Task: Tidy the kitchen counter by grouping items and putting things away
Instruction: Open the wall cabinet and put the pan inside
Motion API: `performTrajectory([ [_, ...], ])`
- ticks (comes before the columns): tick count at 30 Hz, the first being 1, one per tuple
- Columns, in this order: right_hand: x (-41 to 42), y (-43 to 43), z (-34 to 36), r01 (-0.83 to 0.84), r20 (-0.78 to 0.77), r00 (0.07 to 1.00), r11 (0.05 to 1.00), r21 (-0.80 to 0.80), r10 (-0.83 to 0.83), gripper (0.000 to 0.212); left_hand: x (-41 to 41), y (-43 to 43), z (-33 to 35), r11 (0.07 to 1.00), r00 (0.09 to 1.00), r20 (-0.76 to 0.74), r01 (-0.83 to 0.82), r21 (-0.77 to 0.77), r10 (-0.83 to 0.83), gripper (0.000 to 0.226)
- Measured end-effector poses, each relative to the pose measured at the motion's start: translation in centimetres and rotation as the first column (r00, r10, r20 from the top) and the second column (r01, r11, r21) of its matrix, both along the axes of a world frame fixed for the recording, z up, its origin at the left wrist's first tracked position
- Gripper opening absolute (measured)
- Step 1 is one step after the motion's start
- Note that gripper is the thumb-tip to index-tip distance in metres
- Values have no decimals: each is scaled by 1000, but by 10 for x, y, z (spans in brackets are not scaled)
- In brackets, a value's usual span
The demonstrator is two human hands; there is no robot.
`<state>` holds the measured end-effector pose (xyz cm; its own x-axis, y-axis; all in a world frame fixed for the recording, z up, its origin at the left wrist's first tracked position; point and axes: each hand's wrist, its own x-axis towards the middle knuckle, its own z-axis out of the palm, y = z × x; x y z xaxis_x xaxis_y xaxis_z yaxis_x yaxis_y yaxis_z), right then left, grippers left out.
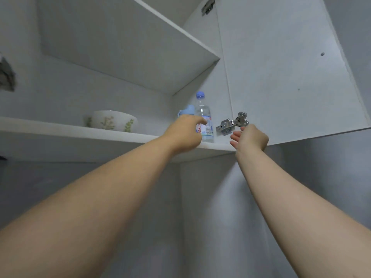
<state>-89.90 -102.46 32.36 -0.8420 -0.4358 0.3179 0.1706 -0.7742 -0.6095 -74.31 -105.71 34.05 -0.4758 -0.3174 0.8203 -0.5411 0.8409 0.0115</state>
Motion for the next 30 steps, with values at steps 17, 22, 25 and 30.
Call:
performTrajectory([
  [17,148,-53,52,-20,-846,493,975,223,204,24,178,-1,50,789,761,-239,-525,319,603,59],
  [22,158,-57,58,-98,-883,251,918,385,397,54,185,-6,55,728,802,-204,-361,582,561,41],
  [25,164,-66,60,4,-893,155,903,429,423,62,182,-8,54,720,837,-99,-396,570,539,35],
  [30,173,-69,64,221,-946,21,922,319,323,51,186,-7,54,718,863,-43,-389,577,503,34],
])
